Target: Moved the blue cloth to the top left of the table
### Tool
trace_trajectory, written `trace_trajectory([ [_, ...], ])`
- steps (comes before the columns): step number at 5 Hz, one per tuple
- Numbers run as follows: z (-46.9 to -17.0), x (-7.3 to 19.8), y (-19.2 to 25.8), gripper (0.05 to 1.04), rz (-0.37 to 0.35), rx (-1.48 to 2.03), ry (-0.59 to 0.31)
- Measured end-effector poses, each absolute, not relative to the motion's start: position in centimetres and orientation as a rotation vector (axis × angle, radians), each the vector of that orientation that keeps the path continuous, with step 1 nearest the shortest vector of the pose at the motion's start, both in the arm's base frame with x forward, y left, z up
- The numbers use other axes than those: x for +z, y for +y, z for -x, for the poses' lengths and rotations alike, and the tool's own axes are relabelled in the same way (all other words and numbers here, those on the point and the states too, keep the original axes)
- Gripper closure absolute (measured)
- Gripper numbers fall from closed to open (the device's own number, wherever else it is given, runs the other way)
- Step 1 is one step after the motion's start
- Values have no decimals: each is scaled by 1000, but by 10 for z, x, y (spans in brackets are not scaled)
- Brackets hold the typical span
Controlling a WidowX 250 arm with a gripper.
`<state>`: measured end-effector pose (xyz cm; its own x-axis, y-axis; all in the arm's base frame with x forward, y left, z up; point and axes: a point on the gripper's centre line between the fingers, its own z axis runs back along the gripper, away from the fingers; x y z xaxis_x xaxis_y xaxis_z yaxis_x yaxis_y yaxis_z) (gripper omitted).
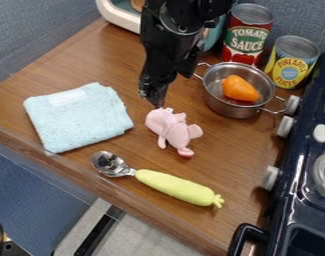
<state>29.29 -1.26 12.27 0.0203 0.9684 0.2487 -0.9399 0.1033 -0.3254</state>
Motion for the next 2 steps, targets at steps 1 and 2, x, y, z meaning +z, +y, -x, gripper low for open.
trace_trajectory([
  [1,-291,116,-13,84,59,1482,-436],
  [2,-277,133,29,84,80,1619,-380],
])
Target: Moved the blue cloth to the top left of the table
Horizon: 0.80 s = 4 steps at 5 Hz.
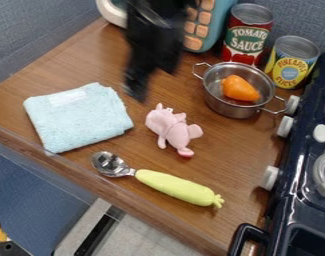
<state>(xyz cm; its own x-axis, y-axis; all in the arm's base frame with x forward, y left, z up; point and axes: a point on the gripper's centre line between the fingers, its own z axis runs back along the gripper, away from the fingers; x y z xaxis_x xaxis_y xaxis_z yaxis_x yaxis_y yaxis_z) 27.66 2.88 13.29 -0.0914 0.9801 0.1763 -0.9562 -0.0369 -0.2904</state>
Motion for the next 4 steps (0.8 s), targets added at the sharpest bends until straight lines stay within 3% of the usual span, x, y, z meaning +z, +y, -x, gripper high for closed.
trace_trajectory([
  [1,-268,143,45,84,50,1654,-401],
  [2,-253,161,74,84,62,1759,-440],
  [4,-210,129,114,84,-27,1880,-405],
])
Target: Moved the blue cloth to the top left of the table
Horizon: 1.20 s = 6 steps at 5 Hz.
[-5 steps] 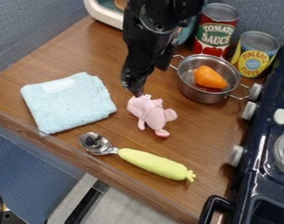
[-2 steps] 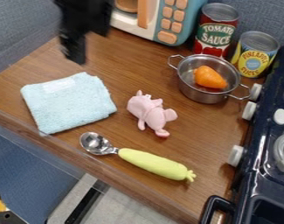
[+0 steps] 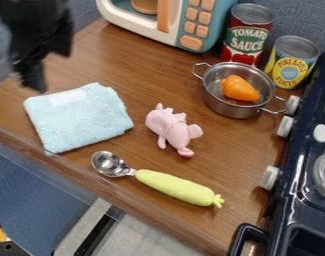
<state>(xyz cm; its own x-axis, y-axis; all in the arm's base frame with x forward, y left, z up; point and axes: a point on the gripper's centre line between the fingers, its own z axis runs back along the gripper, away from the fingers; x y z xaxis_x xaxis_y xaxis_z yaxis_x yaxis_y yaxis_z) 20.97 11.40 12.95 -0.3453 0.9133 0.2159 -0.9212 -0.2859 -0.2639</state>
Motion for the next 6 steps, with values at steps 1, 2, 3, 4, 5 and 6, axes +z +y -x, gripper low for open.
trace_trajectory([
  [1,-200,110,125,84,-87,1893,-372],
  [2,-193,91,135,84,-122,1920,-341],
  [3,-192,81,144,84,-141,1939,-323],
  [4,-191,70,149,84,-164,1941,-303],
  [5,-192,65,149,83,-167,1935,-287],
  [6,-195,73,139,83,-168,1911,-298],
])
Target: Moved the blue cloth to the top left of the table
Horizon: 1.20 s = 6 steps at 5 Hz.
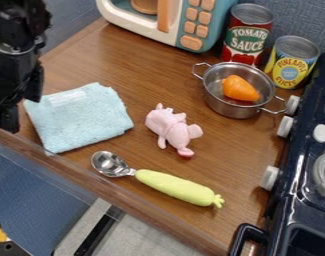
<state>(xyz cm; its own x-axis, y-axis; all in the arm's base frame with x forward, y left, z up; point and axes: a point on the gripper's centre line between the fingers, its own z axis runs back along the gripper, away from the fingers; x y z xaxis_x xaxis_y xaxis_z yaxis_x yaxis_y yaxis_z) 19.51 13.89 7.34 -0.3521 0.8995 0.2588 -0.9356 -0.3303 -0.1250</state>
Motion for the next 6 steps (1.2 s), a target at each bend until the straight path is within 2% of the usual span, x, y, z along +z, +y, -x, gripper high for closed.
trace_trajectory([
  [1,-197,86,133,83,-105,1922,-316],
  [2,-204,84,123,83,-74,1888,-309],
  [3,-221,63,110,83,-82,1830,-253],
  [4,-229,52,109,84,-76,1823,-225],
  [6,-241,48,111,83,-82,1808,-227],
])
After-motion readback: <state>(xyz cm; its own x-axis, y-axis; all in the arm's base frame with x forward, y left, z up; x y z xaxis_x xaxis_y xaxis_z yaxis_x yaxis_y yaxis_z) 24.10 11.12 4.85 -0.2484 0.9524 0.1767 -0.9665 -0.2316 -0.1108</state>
